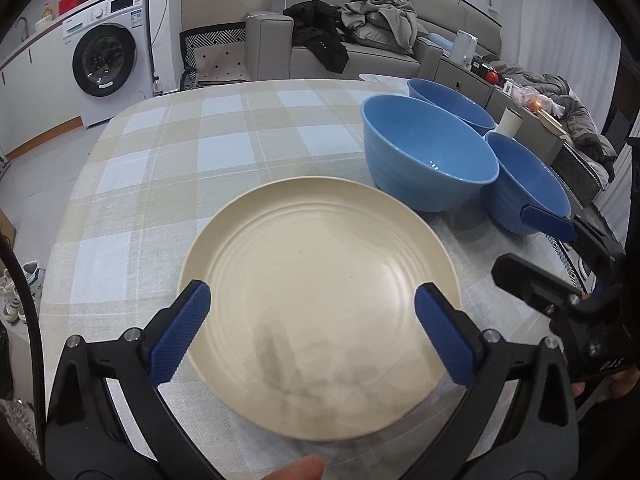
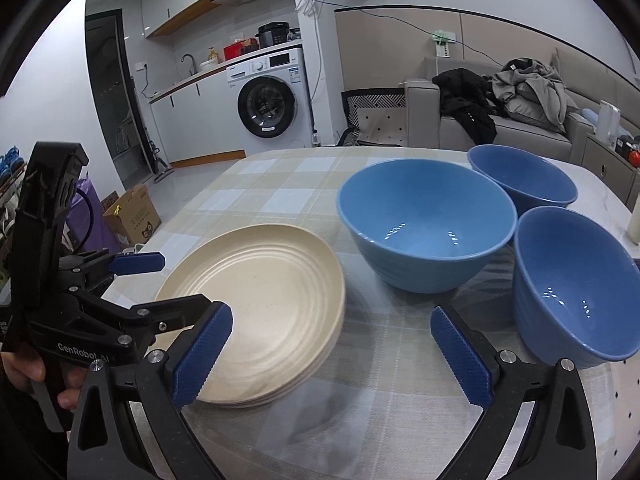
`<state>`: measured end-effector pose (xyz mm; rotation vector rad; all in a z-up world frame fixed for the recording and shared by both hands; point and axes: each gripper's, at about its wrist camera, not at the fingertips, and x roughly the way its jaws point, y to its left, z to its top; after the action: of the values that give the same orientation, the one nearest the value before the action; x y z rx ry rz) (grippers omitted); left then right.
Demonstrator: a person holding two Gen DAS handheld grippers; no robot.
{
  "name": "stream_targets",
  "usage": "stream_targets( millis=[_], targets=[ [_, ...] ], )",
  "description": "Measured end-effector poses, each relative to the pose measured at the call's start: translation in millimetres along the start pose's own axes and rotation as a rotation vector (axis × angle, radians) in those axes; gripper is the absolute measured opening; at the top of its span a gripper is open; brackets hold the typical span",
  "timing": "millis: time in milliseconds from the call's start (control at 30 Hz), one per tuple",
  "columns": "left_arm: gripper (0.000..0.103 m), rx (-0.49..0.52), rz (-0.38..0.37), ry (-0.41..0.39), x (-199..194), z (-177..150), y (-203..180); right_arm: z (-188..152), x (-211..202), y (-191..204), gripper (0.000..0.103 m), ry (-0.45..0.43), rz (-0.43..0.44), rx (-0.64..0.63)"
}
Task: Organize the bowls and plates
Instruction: 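Move both tools away from the plates toward the blue bowls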
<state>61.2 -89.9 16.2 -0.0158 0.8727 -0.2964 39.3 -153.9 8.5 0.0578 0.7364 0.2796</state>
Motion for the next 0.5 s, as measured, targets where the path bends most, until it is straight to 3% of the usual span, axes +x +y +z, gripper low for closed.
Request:
stream_targets(
  millis=[500],
  targets=[
    [0.102, 0.012, -0.031, -0.007, 12.4, 40.8, -19.2, 6.8, -27.9, -62.7, 0.102, -0.046, -0.037, 0.125]
  ],
)
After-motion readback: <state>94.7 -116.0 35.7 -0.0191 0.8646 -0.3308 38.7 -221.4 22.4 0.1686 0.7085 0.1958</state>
